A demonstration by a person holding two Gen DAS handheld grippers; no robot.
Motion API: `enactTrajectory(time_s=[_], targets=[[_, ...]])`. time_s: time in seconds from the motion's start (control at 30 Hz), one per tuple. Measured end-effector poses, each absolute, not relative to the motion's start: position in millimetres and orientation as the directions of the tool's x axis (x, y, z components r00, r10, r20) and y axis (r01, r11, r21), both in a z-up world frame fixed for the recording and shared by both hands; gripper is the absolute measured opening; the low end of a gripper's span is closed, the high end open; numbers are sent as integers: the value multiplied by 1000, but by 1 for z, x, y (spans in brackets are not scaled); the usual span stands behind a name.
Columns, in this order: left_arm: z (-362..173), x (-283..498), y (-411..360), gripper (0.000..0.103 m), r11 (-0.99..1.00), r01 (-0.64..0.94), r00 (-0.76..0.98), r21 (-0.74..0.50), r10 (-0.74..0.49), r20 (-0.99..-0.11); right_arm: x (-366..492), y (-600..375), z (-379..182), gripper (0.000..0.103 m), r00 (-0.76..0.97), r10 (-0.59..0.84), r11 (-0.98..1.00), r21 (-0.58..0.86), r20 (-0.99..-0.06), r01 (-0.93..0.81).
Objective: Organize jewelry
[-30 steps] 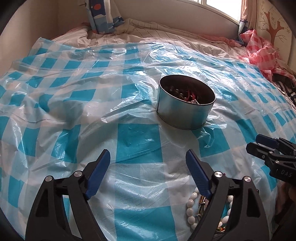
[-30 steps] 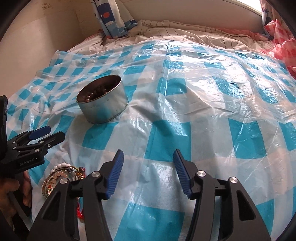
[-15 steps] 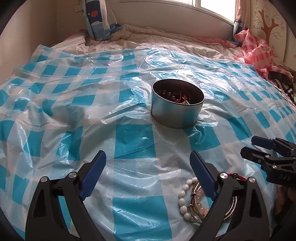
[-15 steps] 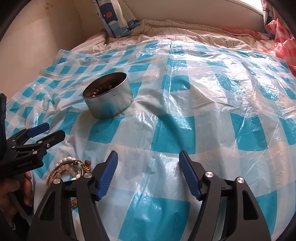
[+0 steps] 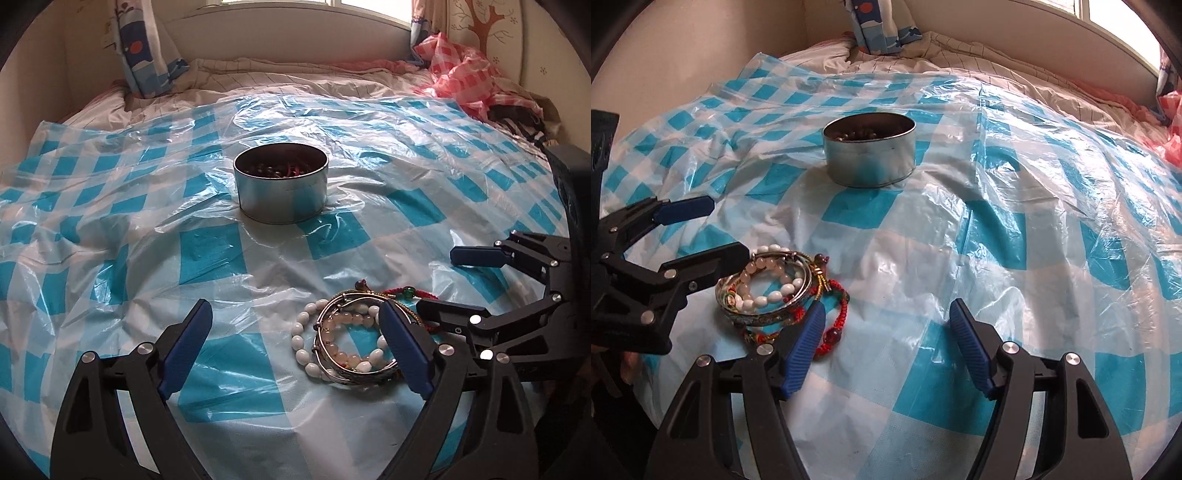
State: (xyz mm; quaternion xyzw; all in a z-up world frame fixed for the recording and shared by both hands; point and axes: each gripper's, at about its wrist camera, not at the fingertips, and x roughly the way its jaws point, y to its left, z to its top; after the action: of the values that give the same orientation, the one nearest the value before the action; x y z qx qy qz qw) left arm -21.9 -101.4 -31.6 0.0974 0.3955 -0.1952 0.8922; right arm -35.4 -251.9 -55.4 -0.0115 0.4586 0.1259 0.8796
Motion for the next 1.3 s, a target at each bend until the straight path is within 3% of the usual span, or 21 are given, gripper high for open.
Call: enactTrajectory(time_s=[0.03, 0.17, 0.23, 0.33, 0.57, 0.63, 0.77, 0.83, 0.93, 1.1, 1.3], targets=[[-34, -21, -103, 71, 903, 430, 598, 13, -274, -753, -35, -252, -56, 67, 548, 206, 969, 91, -811, -229], [-44, -15, -105, 50, 898, 439, 553, -32, -298, -778, -35, -258, -57, 67, 548, 197, 973, 95, -813, -210], [-47, -11, -105, 20, 889, 453, 514, -75, -328, -792, -34, -260, -58, 67, 548, 202, 973, 103, -812, -206], [-42, -9, -95, 5, 880, 444, 493, -170, -398, -773, -34, -260, -58, 67, 547, 204, 973, 106, -812, -205], [-29, -3, -61, 5, 846, 373, 507, -382, -530, -680, -33, -262, -58, 67, 545, 206, 973, 112, -813, -201], [-25, 2, -45, 5, 788, 352, 502, -504, -614, -609, -33, -262, -58, 67, 549, 207, 974, 115, -810, -197], [-37, 15, -44, 5, 890, 277, 508, -362, -455, -732, -34, -265, -54, 67, 564, 228, 970, 136, -793, -201], [-39, 19, -39, 0, 888, 259, 509, -379, -459, -728, -35, -262, -52, 67, 569, 235, 968, 135, -788, -213], [-30, 22, -26, 0, 872, 246, 544, -423, -485, -685, -37, -256, -48, 67, 574, 278, 955, 160, -770, -249], [-29, 29, -24, 0, 871, 265, 529, -413, -489, -693, -43, -225, -30, 67, 581, 382, 902, 153, -719, -405], [-56, 32, -67, 2, 913, 346, 445, -214, -361, -819, -41, -209, -37, 67, 529, 418, 876, 173, -739, -450]])
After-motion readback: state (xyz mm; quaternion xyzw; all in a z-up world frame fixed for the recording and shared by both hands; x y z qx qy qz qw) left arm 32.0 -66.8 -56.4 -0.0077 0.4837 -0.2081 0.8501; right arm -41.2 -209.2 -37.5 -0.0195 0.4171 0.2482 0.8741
